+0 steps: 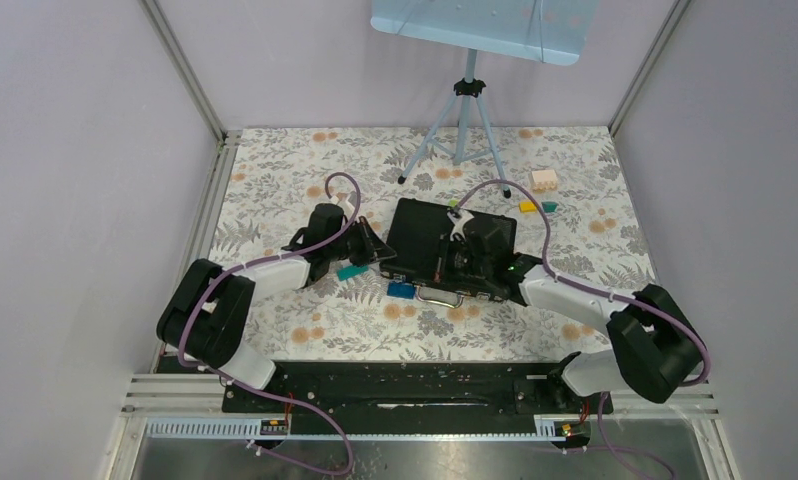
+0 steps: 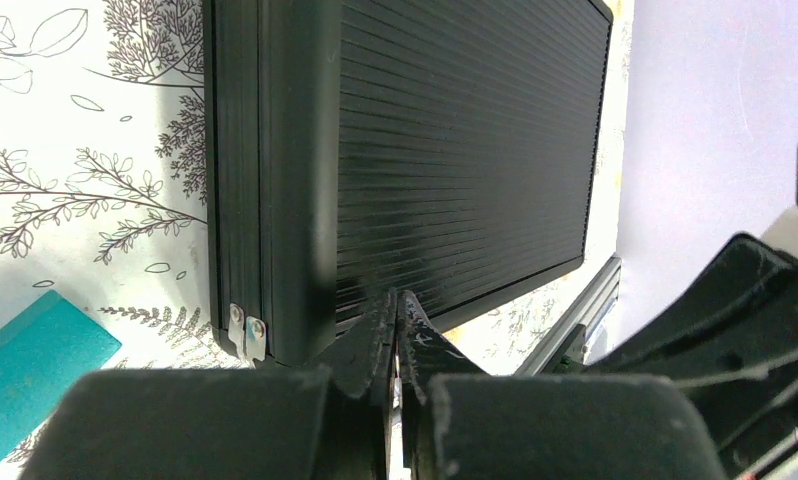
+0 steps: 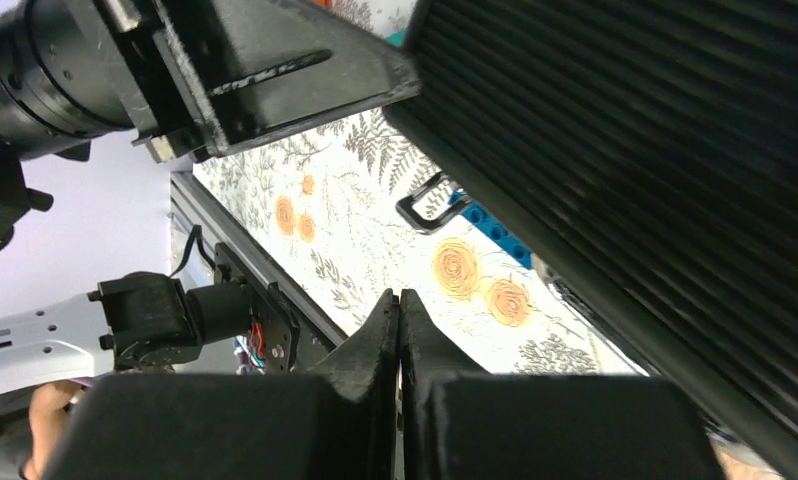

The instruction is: Pack up texas hold em set

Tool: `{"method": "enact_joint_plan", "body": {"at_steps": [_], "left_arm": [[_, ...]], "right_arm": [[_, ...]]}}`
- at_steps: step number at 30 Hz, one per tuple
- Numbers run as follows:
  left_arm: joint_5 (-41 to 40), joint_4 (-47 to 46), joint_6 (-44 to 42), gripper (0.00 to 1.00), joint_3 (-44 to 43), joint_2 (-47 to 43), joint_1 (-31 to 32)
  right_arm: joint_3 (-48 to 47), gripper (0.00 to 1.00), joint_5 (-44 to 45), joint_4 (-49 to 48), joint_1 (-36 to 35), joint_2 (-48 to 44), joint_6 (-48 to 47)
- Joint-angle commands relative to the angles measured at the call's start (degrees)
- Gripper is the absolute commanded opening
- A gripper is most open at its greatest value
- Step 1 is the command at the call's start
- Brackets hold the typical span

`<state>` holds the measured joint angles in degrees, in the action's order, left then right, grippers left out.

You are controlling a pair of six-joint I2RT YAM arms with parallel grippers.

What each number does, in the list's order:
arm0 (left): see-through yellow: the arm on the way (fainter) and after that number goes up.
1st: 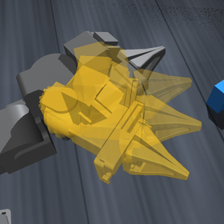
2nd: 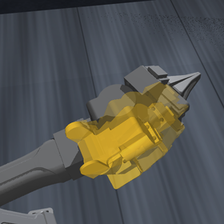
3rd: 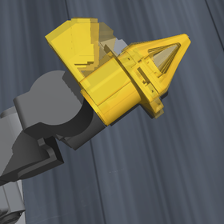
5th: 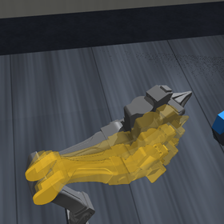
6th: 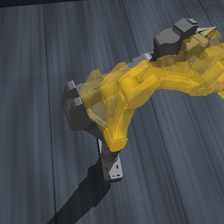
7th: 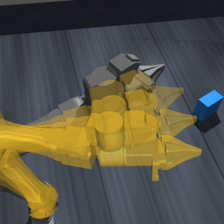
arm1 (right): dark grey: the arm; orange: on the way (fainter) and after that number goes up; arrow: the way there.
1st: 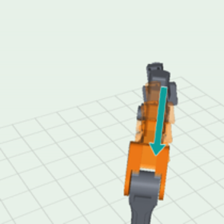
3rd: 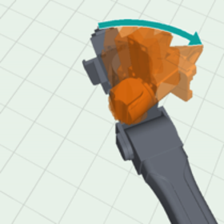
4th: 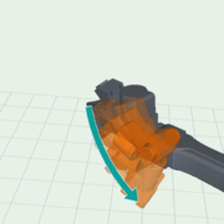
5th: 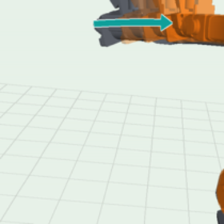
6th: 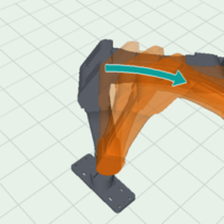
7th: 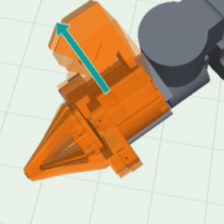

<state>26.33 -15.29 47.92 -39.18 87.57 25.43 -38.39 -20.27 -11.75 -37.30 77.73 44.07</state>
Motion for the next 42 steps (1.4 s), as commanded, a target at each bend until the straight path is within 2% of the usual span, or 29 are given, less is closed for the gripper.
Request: {"method": "enact_joint_plan", "body": {"at_steps": [1, 5, 14, 22, 28, 31, 42], "left_arm": [[1.5, -2.5, -0.2, 0.0, -1.6, 1.6, 0.0], [1.3, -1.3, -0.2, 0.0, -1.7, 2.1, -0.1], [0.9, -0.5, -0.6, 0.0, -1.9, 2.2, -0.1], [0.9, -0.1, -0.7, 0.0, -1.9, 1.9, -0.3], [1.1, 0.0, -0.6, 0.0, -2.0, 1.7, -0.8], [0.9, 0.1, -0.8, 0.0, -2.0, 1.5, -1.0], [1.5, 0.0, -0.6, 0.0, -2.1, 1.8, -1.1]], "right_arm": [[-4.2, 0.0, 5.9, 3.8, -5.5, 3.0, -2.7], [-5.2, 0.0, 12.8, 7.7, -8.6, 4.9, -3.4], [-7.5, 0.0, 13.5, 7.3, -12.5, 12.2, -3.5], [-8.4, 0.0, 23.7, 7.0, -14.6, 17.7, -1.5], [-11.7, 0.0, 21.2, 6.8, -16.6, 22.4, -2.6], [-11.2, 0.0, 21.1, 5.2, -18.3, 21.4, -4.1], [-8.4, 0.0, 32.7, 2.8, -18.4, 14.5, -7.6]]}}
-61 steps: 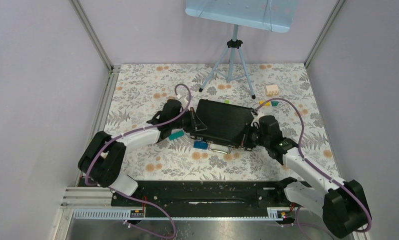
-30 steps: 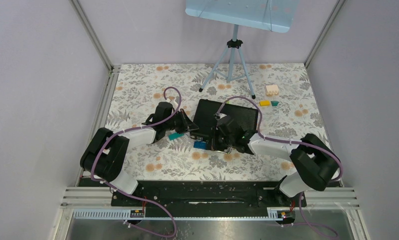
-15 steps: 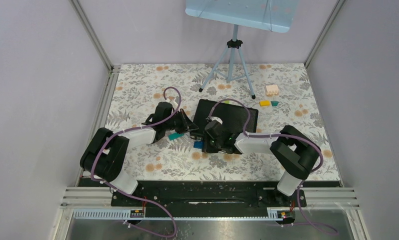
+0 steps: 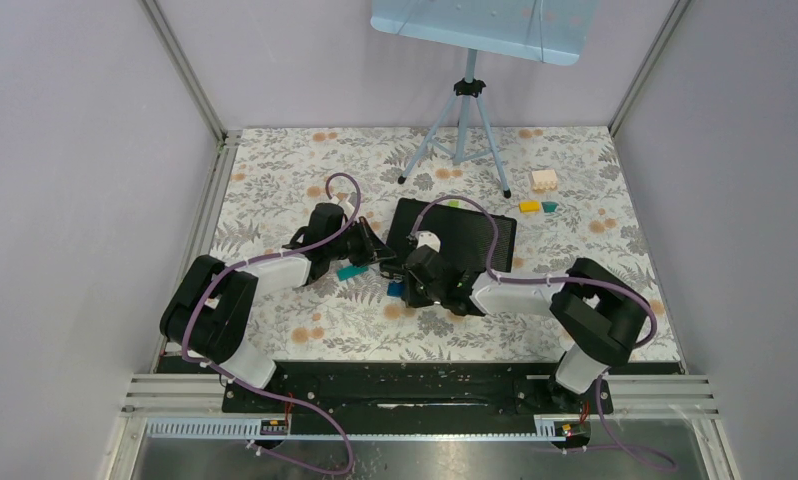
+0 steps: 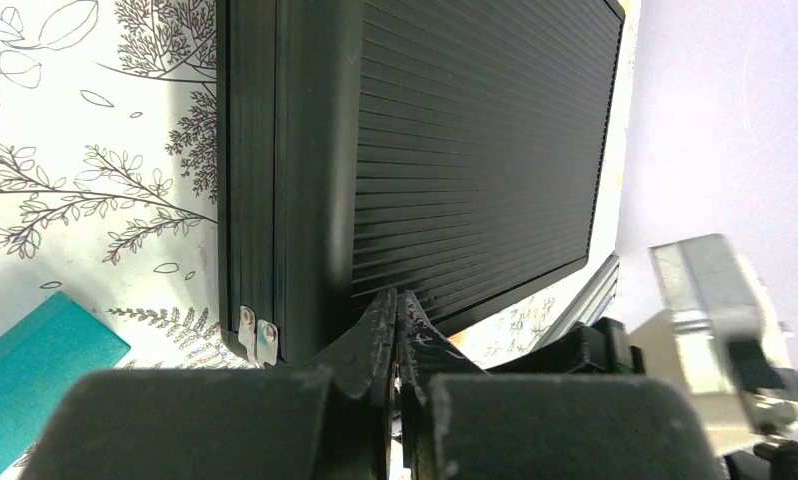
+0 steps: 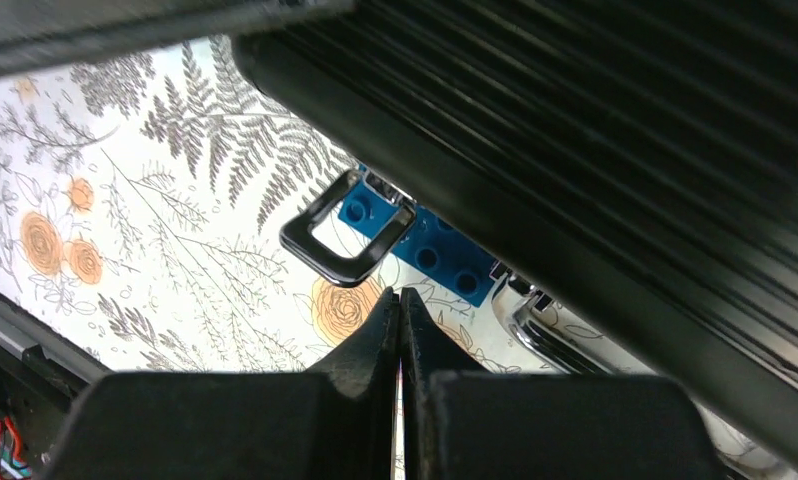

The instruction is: Pack up texas hold em set

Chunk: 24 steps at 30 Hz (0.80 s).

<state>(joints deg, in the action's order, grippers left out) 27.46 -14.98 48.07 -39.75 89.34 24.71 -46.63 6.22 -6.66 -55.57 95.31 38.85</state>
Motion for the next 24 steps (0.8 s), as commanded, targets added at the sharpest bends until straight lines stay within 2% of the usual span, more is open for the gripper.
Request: {"method": "enact_joint_plan", "body": {"at_steps": [1, 8, 14, 19, 24], "left_arm": [[0.4, -0.3, -0.8, 0.0, -1.6, 0.1, -0.4], [0.5, -0.2, -0.9, 0.0, -1.7, 0.3, -0.4], [0.3, -0.1, -1.0, 0.0, -1.7, -0.1, -0.5], [0.5, -0.2, -0.9, 0.0, -1.7, 0.3, -0.6], [0.6, -0.2, -0.8, 0.0, -1.8, 0.3, -0.7]], "right_arm": [[-0.3, 0.0, 6.5, -2.4, -0.1, -3.1, -2.6], [-5.9, 0.0, 9.7, 3.6, -0.2, 1.7, -3.1], [-5.8, 0.0, 11.5, 5.3, -0.2, 5.3, -3.2], [-5.5, 0.0, 8.0, 6.3, -0.2, 6.8, -3.2], [-4.2, 0.0, 0.8, 5.8, -1.1, 6.2, -3.5]]}}
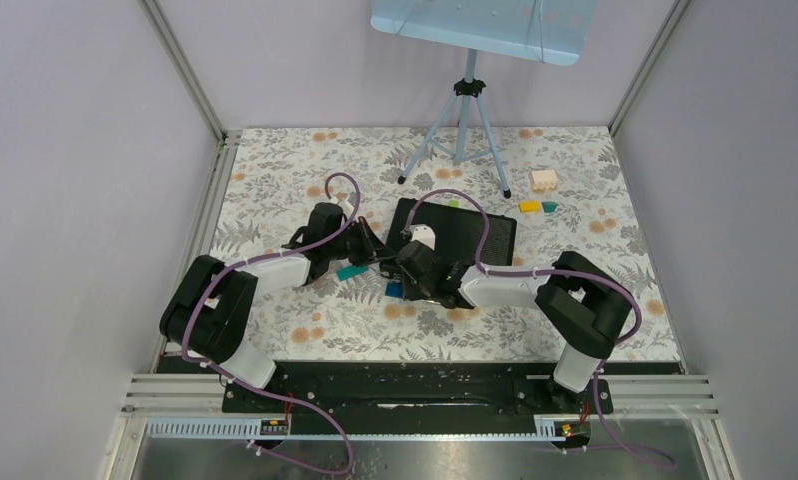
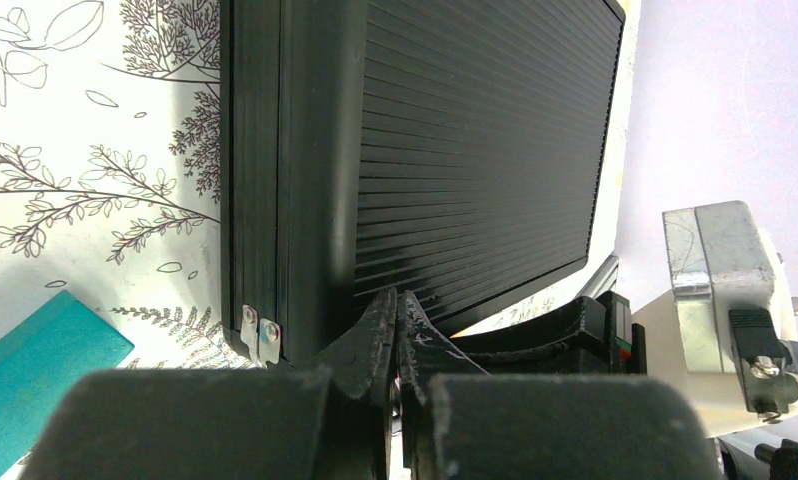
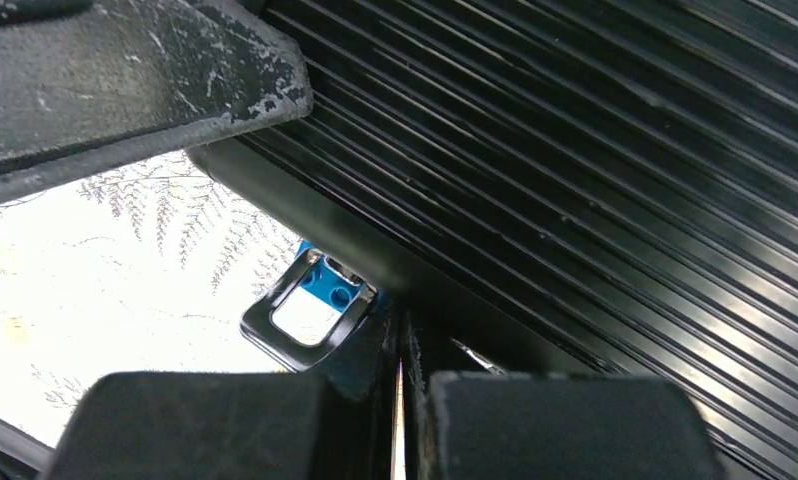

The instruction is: Pack up texas hold em set

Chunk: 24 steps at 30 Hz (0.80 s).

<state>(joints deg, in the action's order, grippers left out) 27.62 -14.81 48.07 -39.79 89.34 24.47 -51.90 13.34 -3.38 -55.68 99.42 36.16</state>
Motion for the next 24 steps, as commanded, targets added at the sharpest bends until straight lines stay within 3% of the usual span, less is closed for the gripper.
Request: {"method": "enact_joint_plan", "body": {"at_steps": [1, 13, 24], "left_arm": [[0.4, -0.4, -0.8, 0.0, -1.7, 0.4, -0.5], [0.6, -0.3, -0.7, 0.0, -1.8, 0.9, -0.6], [0.9, 0.2, -0.7, 0.0, -2.2, 1.2, -0.6]], "right_arm": [[1.1, 0.0, -7.7, 2.5, -1.5, 2.1, -1.0], [-1.2, 0.0, -16.3, 1.8, -8.3, 1.1, -2.0], [-0.5, 0.04, -9.5, 0.1, -6.2, -11.9, -6.7]]}}
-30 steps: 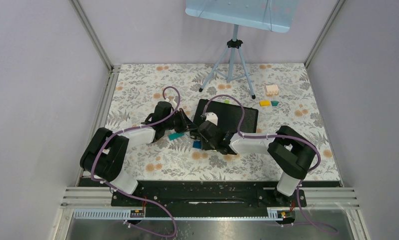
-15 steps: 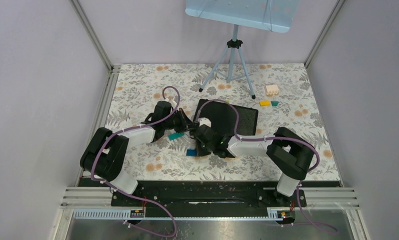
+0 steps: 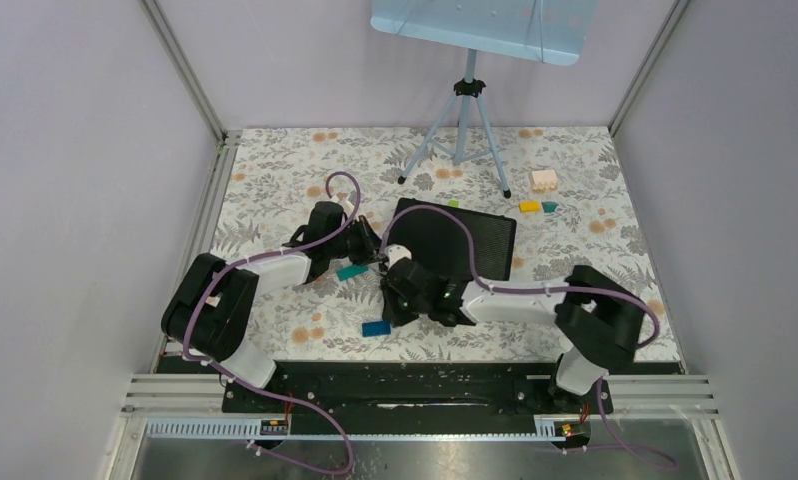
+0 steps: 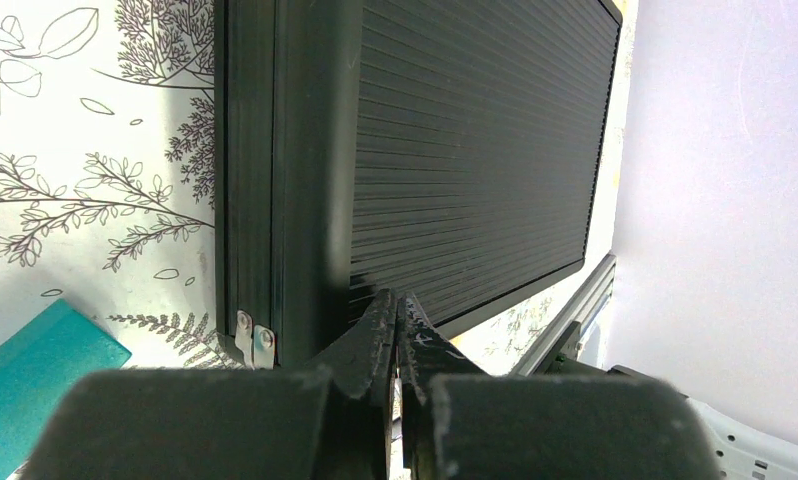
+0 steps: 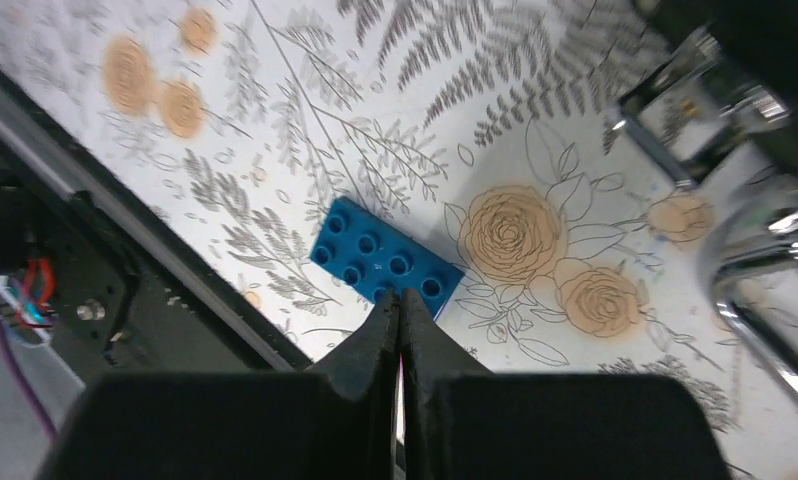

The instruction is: Pack up texas hold em set

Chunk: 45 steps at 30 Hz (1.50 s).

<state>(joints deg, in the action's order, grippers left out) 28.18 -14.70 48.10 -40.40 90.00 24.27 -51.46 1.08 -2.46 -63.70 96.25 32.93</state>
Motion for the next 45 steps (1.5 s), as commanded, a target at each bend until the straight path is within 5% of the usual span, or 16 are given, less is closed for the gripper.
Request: {"method": "enact_joint_plan", "body": {"at_steps": [1, 8, 23, 45], "left_arm": [[0.3, 0.4, -0.9, 0.0, -1.7, 0.4, -0.4], [-0.2, 0.6, -1.0, 0.0, -1.8, 0.4, -0.4], [0.3, 0.8, -1.1, 0.0, -1.7, 0.7, -0.4], [0.0, 1.5, -1.3, 0.0, -1.9, 0.7, -0.4]], "right_arm": [[-1.1, 0.06, 2.9, -0.7, 2.5, -11.4, -4.1], [1.5, 0.07, -4.9, -3.4, 13.4, -21.9, 0.0], [7.6, 0.0, -19.1, -34.0, 17.3, -3.3, 19.1], [15.8, 0.0, -20.2, -35.0, 18.2, 6.8, 24.0]]}}
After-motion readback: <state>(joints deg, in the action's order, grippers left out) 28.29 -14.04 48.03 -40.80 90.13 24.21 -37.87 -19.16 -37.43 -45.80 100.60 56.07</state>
